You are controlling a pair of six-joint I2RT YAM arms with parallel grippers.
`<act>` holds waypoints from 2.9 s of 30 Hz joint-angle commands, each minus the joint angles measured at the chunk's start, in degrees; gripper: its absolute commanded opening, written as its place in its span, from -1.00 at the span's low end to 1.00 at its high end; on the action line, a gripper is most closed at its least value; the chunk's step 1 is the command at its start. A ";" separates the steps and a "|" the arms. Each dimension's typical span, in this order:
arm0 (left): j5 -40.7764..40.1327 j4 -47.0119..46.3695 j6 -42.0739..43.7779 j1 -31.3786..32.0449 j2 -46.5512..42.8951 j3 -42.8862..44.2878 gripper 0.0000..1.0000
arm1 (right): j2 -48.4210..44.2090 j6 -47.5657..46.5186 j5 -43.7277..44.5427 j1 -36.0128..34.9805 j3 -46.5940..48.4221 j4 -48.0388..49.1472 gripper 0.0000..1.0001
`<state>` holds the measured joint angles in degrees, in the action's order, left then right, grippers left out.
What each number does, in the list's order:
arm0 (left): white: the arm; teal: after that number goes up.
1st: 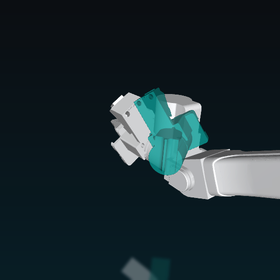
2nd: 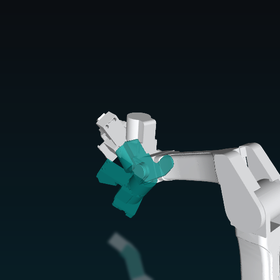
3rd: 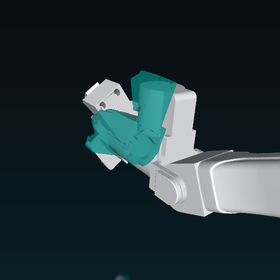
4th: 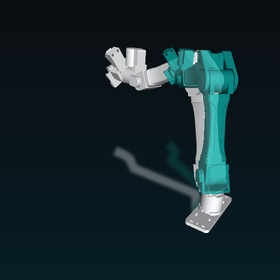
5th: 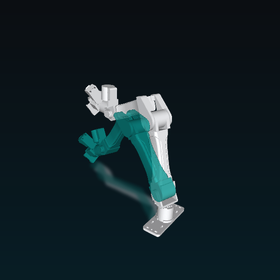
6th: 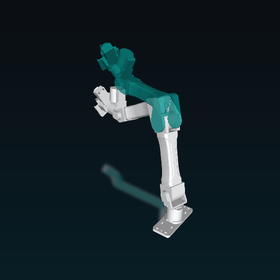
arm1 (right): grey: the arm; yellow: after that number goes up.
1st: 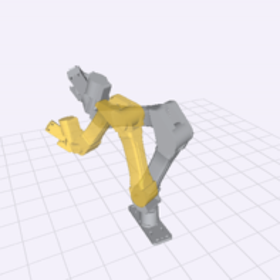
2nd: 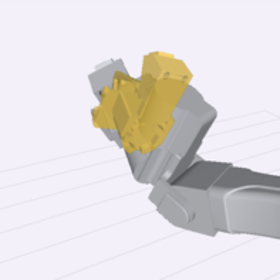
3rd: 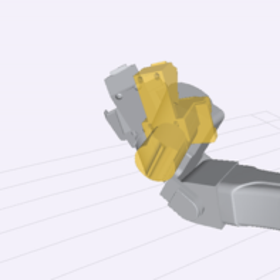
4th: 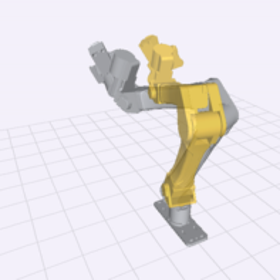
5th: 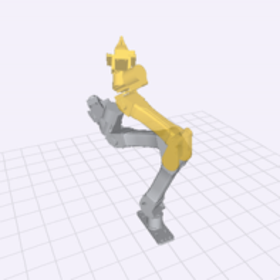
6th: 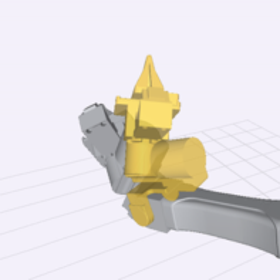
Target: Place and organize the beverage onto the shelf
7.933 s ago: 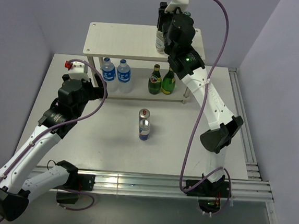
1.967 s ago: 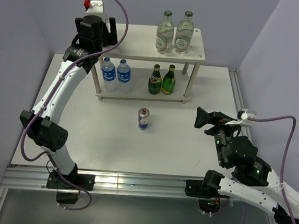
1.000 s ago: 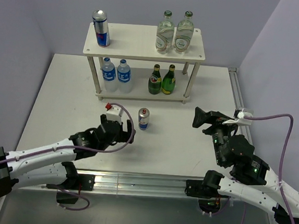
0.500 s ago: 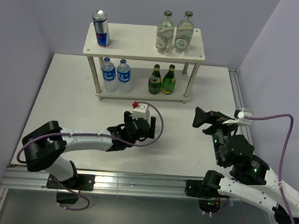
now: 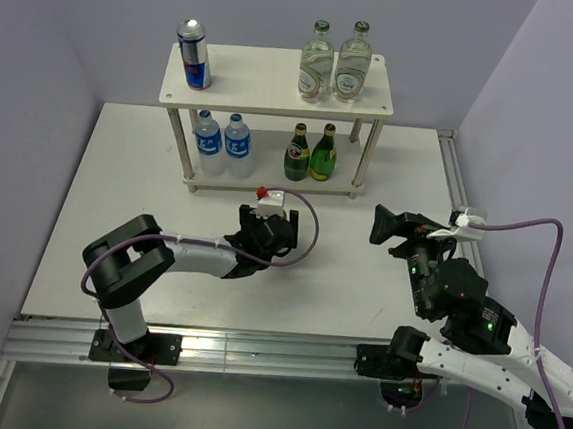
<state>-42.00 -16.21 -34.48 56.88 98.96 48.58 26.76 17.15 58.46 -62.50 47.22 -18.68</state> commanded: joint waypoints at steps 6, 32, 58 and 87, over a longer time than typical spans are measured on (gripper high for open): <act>-1.95 -10.24 4.15 -1.69 1.42 1.61 -0.01 | -0.22 0.78 1.04 -0.34 -0.64 1.19 0.99; 1.12 45.47 30.35 -10.38 -8.18 70.93 -0.99 | -1.71 1.31 0.43 -0.34 -1.08 1.28 0.98; 11.50 40.64 26.22 -27.44 3.70 77.02 -0.99 | -3.03 1.75 1.13 -0.34 -1.26 0.66 0.97; 15.19 40.38 21.56 -29.11 -0.95 68.32 0.99 | -2.50 1.75 2.19 -0.34 -1.26 0.66 0.97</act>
<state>-27.62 24.75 -11.22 27.59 102.83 117.97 24.03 18.24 59.00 -62.50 46.35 -18.70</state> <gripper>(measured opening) 0.982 0.989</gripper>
